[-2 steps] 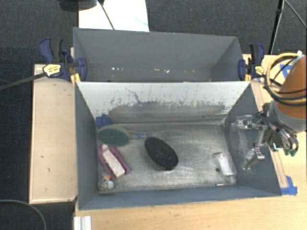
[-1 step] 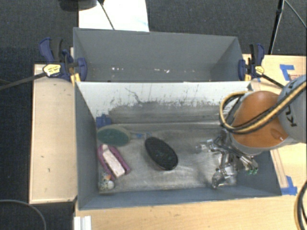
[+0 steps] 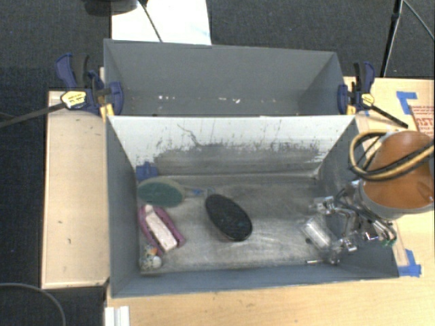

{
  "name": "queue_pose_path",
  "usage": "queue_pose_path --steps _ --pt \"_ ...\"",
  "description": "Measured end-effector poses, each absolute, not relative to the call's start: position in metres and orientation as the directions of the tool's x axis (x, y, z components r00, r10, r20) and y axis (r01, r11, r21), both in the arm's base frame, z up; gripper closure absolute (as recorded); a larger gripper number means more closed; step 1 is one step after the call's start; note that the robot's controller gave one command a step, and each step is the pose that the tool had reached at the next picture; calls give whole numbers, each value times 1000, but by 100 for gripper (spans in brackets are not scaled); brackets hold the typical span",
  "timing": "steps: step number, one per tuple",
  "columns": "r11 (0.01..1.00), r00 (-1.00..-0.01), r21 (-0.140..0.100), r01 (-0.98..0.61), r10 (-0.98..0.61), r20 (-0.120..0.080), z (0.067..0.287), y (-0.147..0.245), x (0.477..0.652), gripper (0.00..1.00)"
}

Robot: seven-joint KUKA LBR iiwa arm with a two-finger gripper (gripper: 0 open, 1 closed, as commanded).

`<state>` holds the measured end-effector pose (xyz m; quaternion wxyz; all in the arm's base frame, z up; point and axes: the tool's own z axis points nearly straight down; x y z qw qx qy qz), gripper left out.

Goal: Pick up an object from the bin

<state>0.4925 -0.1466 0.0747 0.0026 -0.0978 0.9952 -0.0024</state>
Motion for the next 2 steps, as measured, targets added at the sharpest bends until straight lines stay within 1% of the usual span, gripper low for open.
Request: queue_pose_path --steps 1,2 --pt "969 -969 -8 -247 -247 -17 73 -122 486 0" --pt "968 -968 -3 -250 -250 -6 72 -122 483 100"
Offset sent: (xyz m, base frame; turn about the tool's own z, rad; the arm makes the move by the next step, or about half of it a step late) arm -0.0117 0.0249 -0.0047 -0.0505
